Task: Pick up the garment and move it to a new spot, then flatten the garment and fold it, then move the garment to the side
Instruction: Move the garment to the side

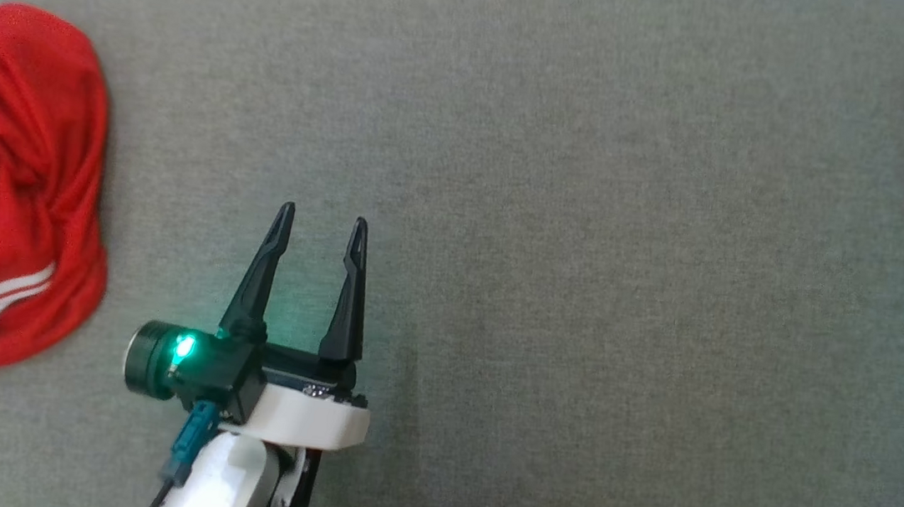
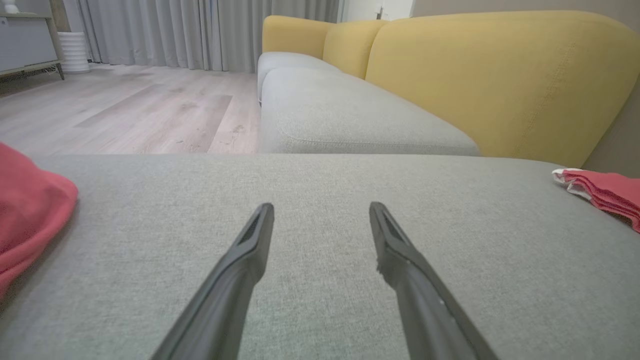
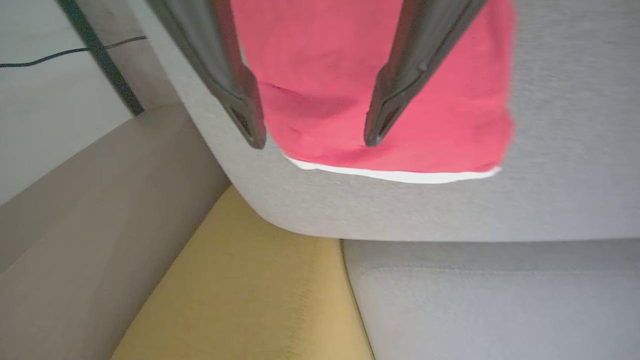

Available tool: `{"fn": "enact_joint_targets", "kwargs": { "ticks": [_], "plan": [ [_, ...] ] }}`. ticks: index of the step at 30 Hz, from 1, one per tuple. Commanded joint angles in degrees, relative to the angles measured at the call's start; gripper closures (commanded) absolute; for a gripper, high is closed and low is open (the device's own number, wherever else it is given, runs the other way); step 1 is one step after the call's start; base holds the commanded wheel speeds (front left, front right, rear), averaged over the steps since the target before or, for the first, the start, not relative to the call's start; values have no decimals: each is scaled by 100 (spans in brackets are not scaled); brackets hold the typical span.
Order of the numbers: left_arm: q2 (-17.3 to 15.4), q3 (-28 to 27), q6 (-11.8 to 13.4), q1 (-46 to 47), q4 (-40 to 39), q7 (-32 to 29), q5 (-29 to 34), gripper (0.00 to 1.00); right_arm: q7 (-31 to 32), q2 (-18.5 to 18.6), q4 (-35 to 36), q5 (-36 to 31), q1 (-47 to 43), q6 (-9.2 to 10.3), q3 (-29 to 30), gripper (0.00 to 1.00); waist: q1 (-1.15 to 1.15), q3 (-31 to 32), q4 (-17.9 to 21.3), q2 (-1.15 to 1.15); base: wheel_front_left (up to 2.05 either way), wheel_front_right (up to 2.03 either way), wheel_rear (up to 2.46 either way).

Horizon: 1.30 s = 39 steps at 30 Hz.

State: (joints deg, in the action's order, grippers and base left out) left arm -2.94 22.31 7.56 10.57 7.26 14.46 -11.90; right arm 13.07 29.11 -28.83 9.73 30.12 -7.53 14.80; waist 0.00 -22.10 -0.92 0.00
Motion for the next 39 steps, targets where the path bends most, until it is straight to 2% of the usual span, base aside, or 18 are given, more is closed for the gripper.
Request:
{"fn": "enact_joint_targets", "kwargs": {
  "ticks": [1,10,14,17,22,27,30,34,39],
  "plan": [
    [6,-150,9,74,-148,54,-20,0,-79,0,240,52,-19,4,-74,0,0,160,-26,0,0,0,0],
    [6,-183,139,-291,-60,54,-99,0,-620,-897,913,781,-674,4,-1076,0,0,1109,-104,0,0,0,0],
    [6,-201,157,-560,-2,54,-230,0,-1112,-1253,1133,1073,-1183,4,-1526,0,0,1609,-196,0,0,0,0],
    [6,-296,174,-845,17,54,-293,0,-1677,-1588,1364,1405,-1798,4,-2119,0,0,2024,-286,0,0,0,0],
    [6,-491,187,-1151,-111,54,-327,0,-2473,-1902,1402,1269,-2499,4,-2643,0,0,2364,-401,0,0,0,0],
    [6,-677,200,-1517,-302,54,-218,0,-2790,-2240,1453,1084,-3160,4,-2715,0,0,2643,-439,0,0,0,0],
    [6,-691,144,-1742,-391,54,-77,0,-2802,-2410,1793,813,-3564,4,-2364,0,0,2788,-436,0,0,0,0],
    [6,-714,22,-2024,-406,54,15,0,-2805,-2574,2057,354,-4123,4,-2054,0,0,2931,-399,0,0,0,0],
    [6,-731,-39,-2092,-318,54,62,0,-2805,-2612,2086,319,-4265,4,-2040,0,0,2990,-368,0,0,0,0]
  ]
}}
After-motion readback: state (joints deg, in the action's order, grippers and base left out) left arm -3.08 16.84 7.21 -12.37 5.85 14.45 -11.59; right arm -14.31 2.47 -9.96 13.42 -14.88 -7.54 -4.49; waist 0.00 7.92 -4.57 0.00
